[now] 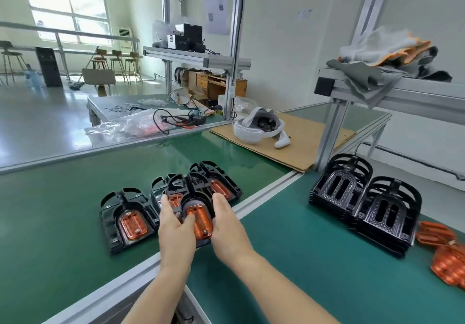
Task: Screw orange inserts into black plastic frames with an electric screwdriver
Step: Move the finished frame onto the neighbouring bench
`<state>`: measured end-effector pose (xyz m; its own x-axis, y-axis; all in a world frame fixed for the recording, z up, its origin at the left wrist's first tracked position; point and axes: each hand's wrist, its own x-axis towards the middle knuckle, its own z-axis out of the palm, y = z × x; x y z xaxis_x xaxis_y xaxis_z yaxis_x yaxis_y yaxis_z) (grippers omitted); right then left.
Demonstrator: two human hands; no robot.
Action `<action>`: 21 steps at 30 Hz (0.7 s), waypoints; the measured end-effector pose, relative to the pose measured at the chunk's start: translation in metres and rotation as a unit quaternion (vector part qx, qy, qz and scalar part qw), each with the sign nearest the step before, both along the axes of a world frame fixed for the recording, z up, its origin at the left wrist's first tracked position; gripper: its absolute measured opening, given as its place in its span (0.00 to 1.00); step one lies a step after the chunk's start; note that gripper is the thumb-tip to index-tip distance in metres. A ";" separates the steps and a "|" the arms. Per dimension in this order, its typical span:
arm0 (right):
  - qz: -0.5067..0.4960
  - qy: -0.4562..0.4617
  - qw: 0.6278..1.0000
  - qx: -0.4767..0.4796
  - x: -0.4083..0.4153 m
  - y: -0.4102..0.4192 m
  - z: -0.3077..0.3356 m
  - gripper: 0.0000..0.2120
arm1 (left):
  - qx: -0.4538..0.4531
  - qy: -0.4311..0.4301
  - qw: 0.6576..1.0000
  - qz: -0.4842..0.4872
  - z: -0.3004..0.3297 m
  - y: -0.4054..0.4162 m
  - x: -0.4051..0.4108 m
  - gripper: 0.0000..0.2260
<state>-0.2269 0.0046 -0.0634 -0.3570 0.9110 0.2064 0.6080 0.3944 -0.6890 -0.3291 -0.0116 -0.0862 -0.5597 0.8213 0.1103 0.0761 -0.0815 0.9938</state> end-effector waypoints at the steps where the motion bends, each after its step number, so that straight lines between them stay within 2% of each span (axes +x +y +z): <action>1: 0.006 -0.020 1.000 0.003 -0.007 0.005 0.001 0.24 | -0.005 0.010 1.000 0.011 0.000 0.003 -0.006 0.33; 3: 0.015 -0.055 0.998 0.010 -0.020 0.014 0.003 0.30 | -0.012 0.024 0.999 0.025 0.000 0.009 -0.018 0.32; 10: 0.019 -0.124 0.992 0.024 -0.047 0.033 -0.001 0.36 | -0.047 0.075 0.993 0.072 0.006 0.039 -0.044 0.30; 21: 0.031 -0.221 0.970 0.095 -0.054 0.046 -0.024 0.31 | -0.089 0.130 0.984 0.085 -0.001 0.061 -0.046 0.29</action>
